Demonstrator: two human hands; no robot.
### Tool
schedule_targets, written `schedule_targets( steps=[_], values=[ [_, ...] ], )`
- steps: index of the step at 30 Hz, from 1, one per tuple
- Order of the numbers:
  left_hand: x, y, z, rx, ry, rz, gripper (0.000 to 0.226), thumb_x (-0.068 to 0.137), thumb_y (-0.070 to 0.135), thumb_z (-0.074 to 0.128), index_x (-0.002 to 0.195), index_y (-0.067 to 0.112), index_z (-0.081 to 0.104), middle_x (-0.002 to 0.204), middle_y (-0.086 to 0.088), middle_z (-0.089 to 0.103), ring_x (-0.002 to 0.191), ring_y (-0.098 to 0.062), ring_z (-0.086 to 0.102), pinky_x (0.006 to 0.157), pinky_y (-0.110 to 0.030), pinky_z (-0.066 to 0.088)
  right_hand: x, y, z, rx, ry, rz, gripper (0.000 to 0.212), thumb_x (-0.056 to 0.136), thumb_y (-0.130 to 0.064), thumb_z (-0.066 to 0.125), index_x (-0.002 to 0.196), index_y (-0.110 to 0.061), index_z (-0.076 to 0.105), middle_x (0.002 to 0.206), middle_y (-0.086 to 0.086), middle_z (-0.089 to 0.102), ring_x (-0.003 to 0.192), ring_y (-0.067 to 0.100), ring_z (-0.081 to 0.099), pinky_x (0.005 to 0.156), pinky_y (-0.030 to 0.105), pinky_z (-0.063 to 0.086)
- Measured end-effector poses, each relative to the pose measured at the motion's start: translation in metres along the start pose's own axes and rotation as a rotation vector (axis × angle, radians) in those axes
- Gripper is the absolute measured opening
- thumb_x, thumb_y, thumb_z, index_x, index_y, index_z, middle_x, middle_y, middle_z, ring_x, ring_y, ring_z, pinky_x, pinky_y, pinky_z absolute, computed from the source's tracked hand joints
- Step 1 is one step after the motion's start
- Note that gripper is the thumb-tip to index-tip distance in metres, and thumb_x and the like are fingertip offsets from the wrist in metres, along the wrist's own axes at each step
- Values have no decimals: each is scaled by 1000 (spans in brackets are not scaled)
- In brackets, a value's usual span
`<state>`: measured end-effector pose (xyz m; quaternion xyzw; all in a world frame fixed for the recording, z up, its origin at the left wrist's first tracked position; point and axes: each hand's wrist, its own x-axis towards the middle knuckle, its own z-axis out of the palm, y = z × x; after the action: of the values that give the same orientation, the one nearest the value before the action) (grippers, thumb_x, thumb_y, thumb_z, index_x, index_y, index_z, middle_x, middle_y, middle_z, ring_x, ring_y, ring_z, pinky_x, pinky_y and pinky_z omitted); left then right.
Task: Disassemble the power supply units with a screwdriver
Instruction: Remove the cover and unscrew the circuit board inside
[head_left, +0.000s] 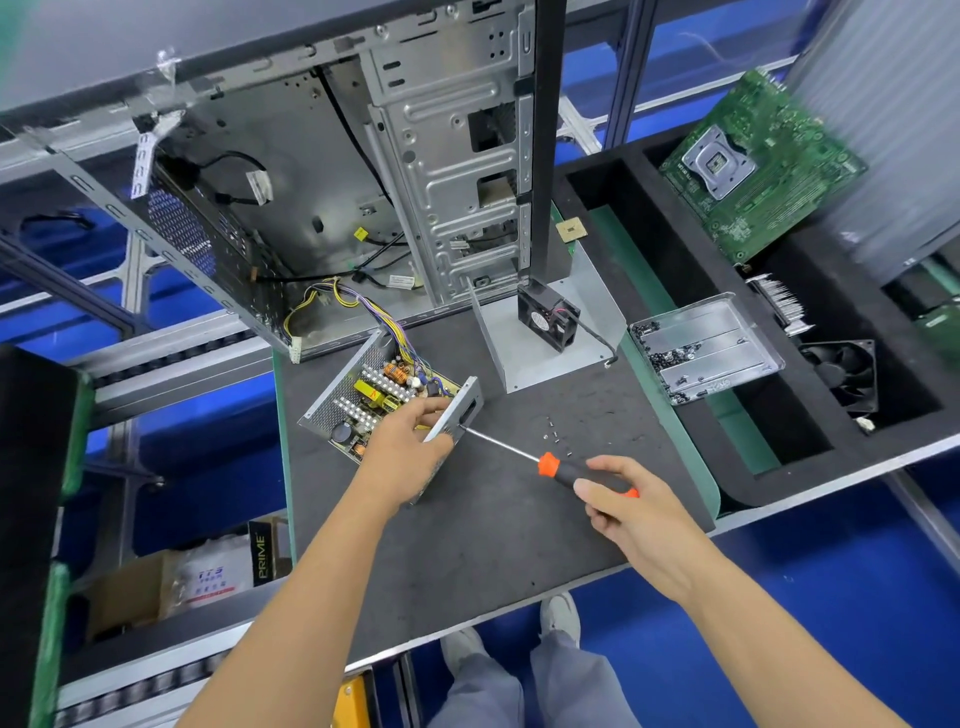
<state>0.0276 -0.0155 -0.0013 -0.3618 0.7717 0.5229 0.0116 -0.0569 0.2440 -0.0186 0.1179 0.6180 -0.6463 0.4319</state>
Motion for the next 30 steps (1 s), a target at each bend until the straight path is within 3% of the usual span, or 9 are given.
schedule_targets(
  steps=[4,7,9,12,14,17,21,26,30],
  values=[
    [0,0,0,-17,-3,-6,44,87,5,66,101,47,63,97,14,67,76,10,61,61,-6,45,0,-6,10,-71,2,213,54,96,-63,42,109,-15,63,82,17,70,53,20,59,47,26,45],
    [0,-2,0,-19,-8,-8,44,87,6,66,105,46,64,99,15,68,85,2,64,67,-13,48,2,-2,7,-174,1,204,43,102,-50,42,112,-14,64,77,14,70,48,16,53,43,25,41],
    [2,-3,0,-14,-13,-10,44,87,7,66,107,45,64,100,14,68,92,-5,65,71,-19,49,2,1,4,-123,-11,76,23,99,-29,57,114,-12,63,86,13,68,59,17,60,55,27,49],
    [2,-3,1,-5,-28,-10,49,87,8,65,98,55,63,94,22,66,87,-1,64,67,-15,49,0,2,4,-19,-18,-1,24,91,-11,69,114,-13,63,102,15,61,74,19,66,70,28,55],
    [2,-3,1,1,-39,-1,57,87,7,64,94,64,60,93,27,63,82,3,63,62,-9,48,-3,-1,9,-6,-45,49,26,93,-26,67,114,-13,61,103,17,63,71,20,66,64,28,55],
    [1,-2,1,7,-43,15,62,89,8,63,93,70,58,99,22,64,88,-1,63,66,-11,47,-5,-4,14,-66,-77,212,42,101,-51,43,114,-15,60,86,19,69,53,20,57,45,27,46],
    [2,-4,1,7,-51,29,62,89,8,63,103,68,57,107,11,63,91,-11,65,66,-15,50,-3,2,12,-160,-49,94,20,100,-29,56,114,-16,62,87,13,70,58,19,58,54,27,50],
    [4,-5,1,-1,-84,22,57,90,8,62,122,55,56,114,22,65,103,-11,66,81,-23,51,-5,3,12,-85,-27,42,33,88,-25,73,117,-14,61,87,9,68,66,18,63,61,27,53],
    [4,-5,1,24,-98,22,58,90,9,61,129,51,57,119,21,66,105,-15,67,87,-28,53,-6,-2,21,-162,-61,206,46,102,-54,37,113,-16,60,80,14,71,50,17,50,42,26,37]
  ],
)
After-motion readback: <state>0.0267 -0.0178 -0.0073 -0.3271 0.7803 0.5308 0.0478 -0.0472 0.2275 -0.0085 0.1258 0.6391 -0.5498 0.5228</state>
